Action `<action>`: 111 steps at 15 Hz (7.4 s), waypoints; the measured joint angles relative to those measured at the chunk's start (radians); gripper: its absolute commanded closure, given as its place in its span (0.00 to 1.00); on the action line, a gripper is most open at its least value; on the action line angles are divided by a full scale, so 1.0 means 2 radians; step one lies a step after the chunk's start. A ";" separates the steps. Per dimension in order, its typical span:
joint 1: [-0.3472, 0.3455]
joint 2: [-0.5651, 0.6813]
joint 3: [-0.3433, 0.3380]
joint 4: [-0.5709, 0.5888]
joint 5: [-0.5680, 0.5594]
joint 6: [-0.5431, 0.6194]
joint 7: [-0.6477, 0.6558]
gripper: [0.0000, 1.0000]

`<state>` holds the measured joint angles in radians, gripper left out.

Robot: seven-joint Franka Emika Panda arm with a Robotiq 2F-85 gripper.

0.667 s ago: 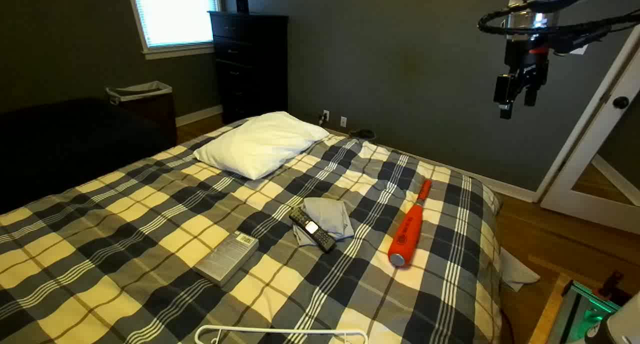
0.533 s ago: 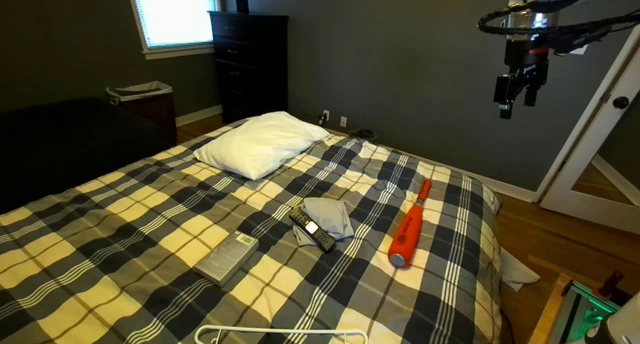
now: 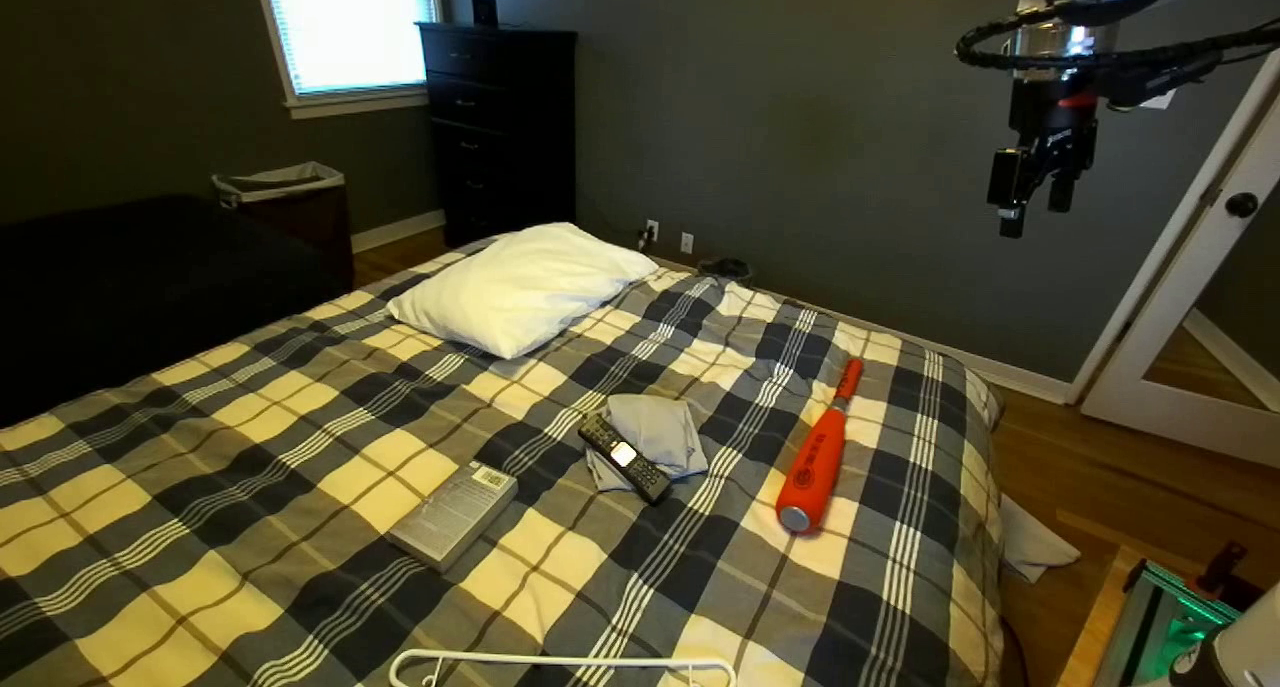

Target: Shift the orange object to the left

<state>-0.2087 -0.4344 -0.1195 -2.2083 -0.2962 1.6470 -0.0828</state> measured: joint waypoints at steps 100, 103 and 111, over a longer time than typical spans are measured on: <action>0.074 0.462 0.011 -0.052 0.302 0.610 0.241 0.81; 0.112 0.392 0.023 -0.117 0.280 0.611 0.223 0.81; 0.158 0.306 0.049 -0.193 0.255 0.611 0.221 0.81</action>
<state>0.1074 0.1769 -0.0223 -2.5946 0.2135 2.8690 0.3594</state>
